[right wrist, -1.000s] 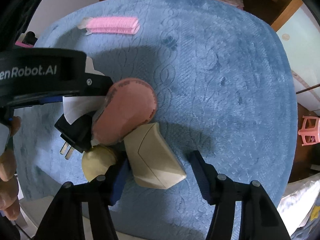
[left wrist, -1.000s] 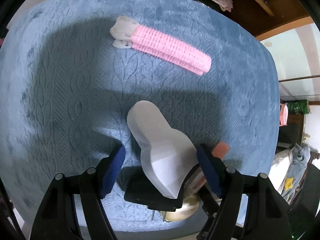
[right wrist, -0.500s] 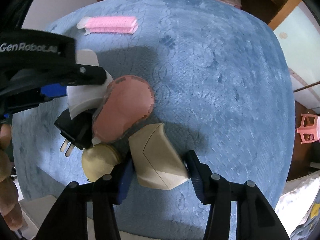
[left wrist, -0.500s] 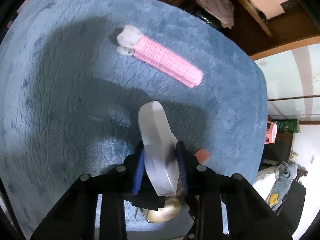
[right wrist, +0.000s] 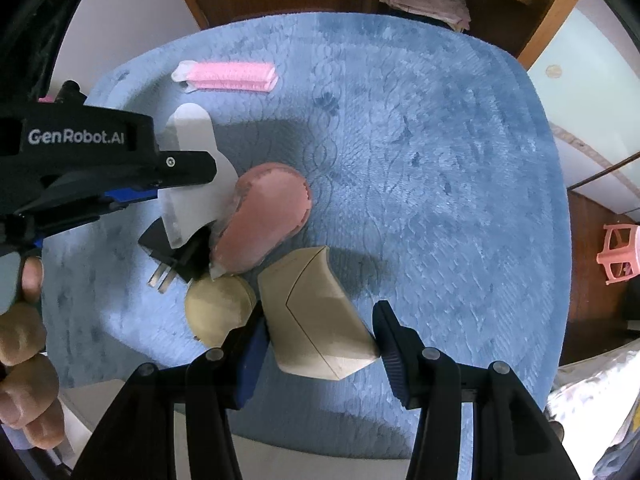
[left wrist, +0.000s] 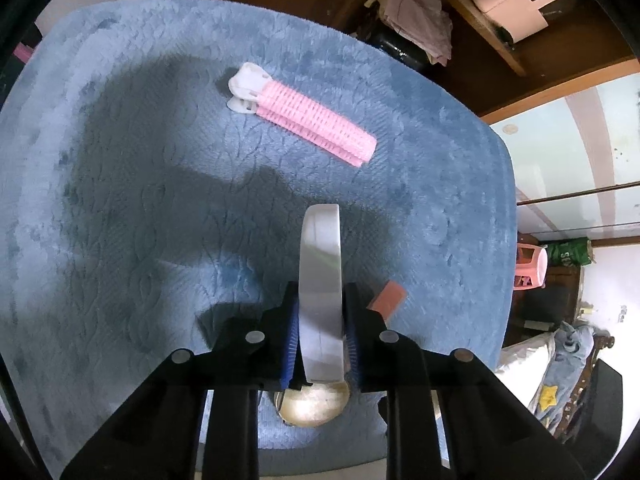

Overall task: Organize rigid objects
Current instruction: 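Grasp the white bottle with the left tool while the right tool grasps the beige box, then carry the white bottle and beige box into the tray and release both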

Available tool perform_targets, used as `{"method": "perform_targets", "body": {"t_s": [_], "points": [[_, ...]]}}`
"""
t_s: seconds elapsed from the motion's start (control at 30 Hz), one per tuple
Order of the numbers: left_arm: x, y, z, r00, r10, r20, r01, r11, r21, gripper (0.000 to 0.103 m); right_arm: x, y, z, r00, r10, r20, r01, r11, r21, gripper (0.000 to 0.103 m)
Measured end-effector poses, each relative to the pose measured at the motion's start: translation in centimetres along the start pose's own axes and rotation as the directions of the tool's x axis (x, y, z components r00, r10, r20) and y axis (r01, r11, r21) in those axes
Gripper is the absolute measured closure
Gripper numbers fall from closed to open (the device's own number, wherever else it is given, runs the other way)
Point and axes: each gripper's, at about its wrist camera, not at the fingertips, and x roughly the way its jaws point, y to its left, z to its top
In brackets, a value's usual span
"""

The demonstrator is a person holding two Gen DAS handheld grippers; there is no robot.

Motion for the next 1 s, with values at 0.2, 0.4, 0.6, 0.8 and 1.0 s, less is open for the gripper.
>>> {"method": "perform_targets", "body": {"t_s": [0.2,0.4,0.6,0.8,1.0], "points": [[-1.7,-0.6,-0.8,0.999,-0.006,0.034,0.005,1.0,0.02,0.082,-2.2,-0.8,-0.9,0.999,0.018,0.032,-0.019,1.0,0.01,0.051],[-5.8,-1.6,-2.9,0.996,-0.033,0.083,0.026,0.996,0.084,0.082,-5.2,-1.0,-2.5,0.995,0.049,0.085,-0.05,0.999,0.013,0.051],[-10.8,-1.7,-6.6,0.992,-0.054,0.115,0.035,0.987,0.157,0.082,-9.0,0.4,-4.2,0.985,0.071,0.154,-0.068,0.997,-0.021,0.051],[-15.1,-2.0,-11.8,0.988,-0.042,0.147,0.003,0.967,0.255,0.082,-13.4,1.1,-8.1,0.975,0.09,0.205,-0.077,0.995,-0.07,0.051],[-16.6,-1.7,-16.9,0.986,-0.004,0.165,-0.049,0.948,0.314,0.082,-15.7,1.2,-13.6,0.974,0.086,0.211,-0.065,0.992,-0.109,0.051]]}}
